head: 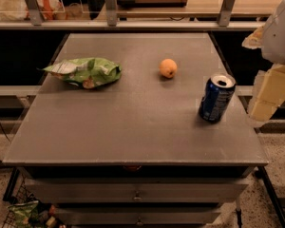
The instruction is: Move pepsi can near orange
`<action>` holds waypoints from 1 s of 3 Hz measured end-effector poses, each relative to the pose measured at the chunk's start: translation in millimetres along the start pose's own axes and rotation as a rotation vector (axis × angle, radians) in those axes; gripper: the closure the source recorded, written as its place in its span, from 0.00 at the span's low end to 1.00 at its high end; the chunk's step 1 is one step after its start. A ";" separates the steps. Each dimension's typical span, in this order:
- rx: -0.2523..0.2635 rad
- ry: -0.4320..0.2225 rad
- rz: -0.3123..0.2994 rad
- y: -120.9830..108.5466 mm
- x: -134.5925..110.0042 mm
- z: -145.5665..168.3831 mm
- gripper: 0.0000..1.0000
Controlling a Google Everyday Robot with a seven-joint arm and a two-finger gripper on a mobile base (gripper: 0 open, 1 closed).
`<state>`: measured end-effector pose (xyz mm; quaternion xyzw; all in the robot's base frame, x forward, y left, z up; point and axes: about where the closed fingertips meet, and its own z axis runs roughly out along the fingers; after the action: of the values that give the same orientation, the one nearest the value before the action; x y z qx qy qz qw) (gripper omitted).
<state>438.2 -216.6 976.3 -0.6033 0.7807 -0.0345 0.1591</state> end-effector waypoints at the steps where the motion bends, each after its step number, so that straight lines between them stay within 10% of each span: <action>1: 0.000 0.000 0.000 0.0 0.0 0.0 0.00; 3: 0.105 -0.166 0.316 -6.4 39.5 -5.1 0.00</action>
Offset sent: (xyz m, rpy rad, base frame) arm 0.0122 -0.0434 0.0006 0.2305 -0.0800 -0.2964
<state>433.9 -256.8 974.5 -0.4647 0.8472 0.0002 0.2574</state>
